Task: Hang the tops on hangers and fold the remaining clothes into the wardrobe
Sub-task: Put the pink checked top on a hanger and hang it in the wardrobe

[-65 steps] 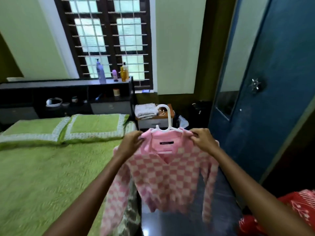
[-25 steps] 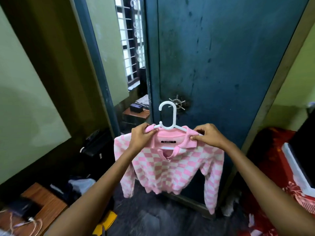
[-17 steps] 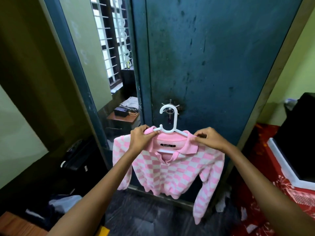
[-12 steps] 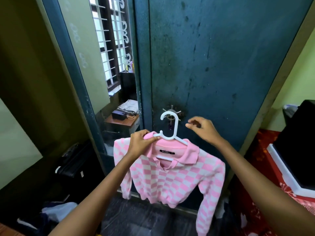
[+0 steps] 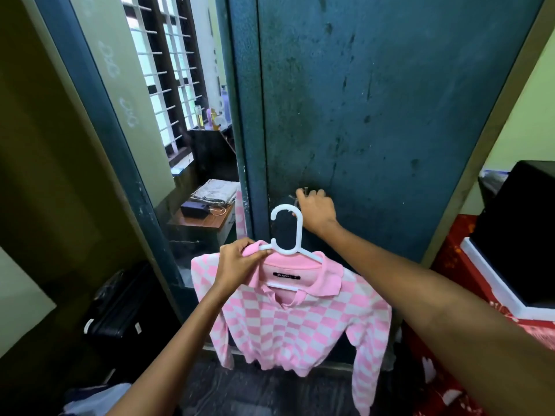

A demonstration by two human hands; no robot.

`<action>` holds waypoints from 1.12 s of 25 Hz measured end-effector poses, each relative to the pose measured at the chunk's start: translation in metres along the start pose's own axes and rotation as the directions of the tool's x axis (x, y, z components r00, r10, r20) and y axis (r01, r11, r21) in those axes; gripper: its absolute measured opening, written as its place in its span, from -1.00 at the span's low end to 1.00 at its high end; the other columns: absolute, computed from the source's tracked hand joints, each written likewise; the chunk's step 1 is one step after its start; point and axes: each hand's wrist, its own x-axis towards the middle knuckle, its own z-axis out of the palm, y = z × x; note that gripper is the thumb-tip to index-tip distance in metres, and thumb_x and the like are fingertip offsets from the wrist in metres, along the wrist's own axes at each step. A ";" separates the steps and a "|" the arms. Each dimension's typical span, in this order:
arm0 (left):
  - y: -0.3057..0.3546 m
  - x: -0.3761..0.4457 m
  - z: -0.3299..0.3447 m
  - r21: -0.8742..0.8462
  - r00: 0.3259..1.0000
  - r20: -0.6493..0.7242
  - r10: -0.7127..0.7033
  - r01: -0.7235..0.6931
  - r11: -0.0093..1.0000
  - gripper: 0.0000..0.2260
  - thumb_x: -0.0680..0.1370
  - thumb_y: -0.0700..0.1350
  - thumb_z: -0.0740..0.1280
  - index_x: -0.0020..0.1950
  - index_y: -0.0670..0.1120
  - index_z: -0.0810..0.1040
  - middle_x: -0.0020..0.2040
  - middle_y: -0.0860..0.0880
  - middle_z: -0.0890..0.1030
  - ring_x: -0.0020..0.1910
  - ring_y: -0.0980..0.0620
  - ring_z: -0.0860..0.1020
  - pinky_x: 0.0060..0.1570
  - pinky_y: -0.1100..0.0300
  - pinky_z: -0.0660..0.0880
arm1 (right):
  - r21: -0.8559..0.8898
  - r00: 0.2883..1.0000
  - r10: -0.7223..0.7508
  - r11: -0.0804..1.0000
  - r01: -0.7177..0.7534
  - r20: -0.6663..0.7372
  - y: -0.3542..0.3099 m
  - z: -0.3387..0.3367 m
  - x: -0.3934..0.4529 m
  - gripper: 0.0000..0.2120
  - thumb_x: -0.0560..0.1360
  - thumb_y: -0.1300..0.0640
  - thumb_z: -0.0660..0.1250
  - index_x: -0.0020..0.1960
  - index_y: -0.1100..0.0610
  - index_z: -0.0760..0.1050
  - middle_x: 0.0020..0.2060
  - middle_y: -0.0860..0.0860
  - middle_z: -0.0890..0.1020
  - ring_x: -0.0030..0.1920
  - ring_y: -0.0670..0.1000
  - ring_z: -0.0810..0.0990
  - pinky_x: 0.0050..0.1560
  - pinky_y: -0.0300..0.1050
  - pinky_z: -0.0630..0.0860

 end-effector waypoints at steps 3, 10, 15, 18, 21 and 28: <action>-0.012 0.004 -0.016 -0.017 0.999 0.008 0.044 -0.044 0.999 -0.71 0.33 -0.02 0.54 -0.28 -0.23 0.59 -0.37 -0.14 0.58 -0.40 0.18 0.39 -0.37 0.24 0.33 | -0.164 0.999 0.036 0.986 -0.033 0.013 -0.008 0.003 0.009 -0.64 0.57 -0.02 0.16 0.18 0.25 0.30 -0.01 0.24 0.59 0.02 0.22 0.55 -0.11 0.01 0.58; -0.038 0.015 -0.037 -0.005 0.991 -0.023 0.130 -0.130 0.991 -0.53 0.25 0.26 0.44 -0.28 -0.17 0.61 -0.38 -0.05 0.59 -0.39 0.05 0.47 -0.35 0.13 0.41 | -0.351 0.958 0.259 0.914 -0.202 0.124 -0.019 0.020 0.017 -0.67 0.23 -0.21 0.41 -0.28 0.03 0.45 -0.54 0.18 0.52 -0.50 0.14 0.53 -0.58 -0.12 0.41; -0.039 0.018 -0.043 -0.020 0.992 -0.007 0.128 -0.128 0.992 -0.53 0.26 0.24 0.48 -0.24 -0.20 0.63 -0.36 -0.11 0.60 -0.36 -0.06 0.50 -0.35 0.07 0.42 | -0.259 0.960 0.265 0.937 -0.234 0.092 -0.020 0.019 0.014 -0.52 0.47 -0.29 0.19 -0.05 0.16 0.36 -0.34 0.16 0.60 -0.34 0.11 0.59 -0.42 -0.15 0.38; -0.040 0.021 -0.045 -0.030 0.995 -0.008 0.102 -0.102 0.994 -0.68 0.31 0.05 0.53 -0.19 -0.20 0.65 -0.34 -0.11 0.62 -0.35 0.01 0.49 -0.33 0.05 0.45 | -0.110 0.971 0.237 0.965 -0.238 -0.023 -0.019 0.024 0.017 -0.52 0.56 -0.22 0.11 0.06 0.24 0.27 -0.16 0.22 0.61 -0.15 0.18 0.59 -0.22 -0.02 0.37; -0.042 0.022 -0.046 -0.035 0.997 -0.003 0.079 -0.079 0.996 -0.78 0.35 -0.08 0.53 -0.18 -0.21 0.66 -0.32 -0.14 0.63 -0.33 -0.06 0.51 -0.30 -0.02 0.48 | 0.054 0.950 0.308 0.951 -0.306 -0.055 -0.023 0.021 0.012 -0.52 0.56 -0.18 0.14 0.11 0.27 0.28 -0.05 0.25 0.59 -0.03 0.24 0.57 -0.08 0.04 0.43; -0.043 0.004 -0.048 -0.081 0.997 -0.015 0.080 -0.081 0.993 -0.78 0.36 -0.09 0.52 -0.19 -0.24 0.64 -0.30 -0.16 0.63 -0.30 0.01 0.51 -0.28 -0.05 0.49 | 0.257 0.918 0.397 0.889 -0.380 -0.015 -0.029 0.013 0.001 -0.54 0.55 -0.15 0.20 0.13 0.25 0.30 0.07 0.26 0.57 0.09 0.24 0.52 -0.03 0.00 0.42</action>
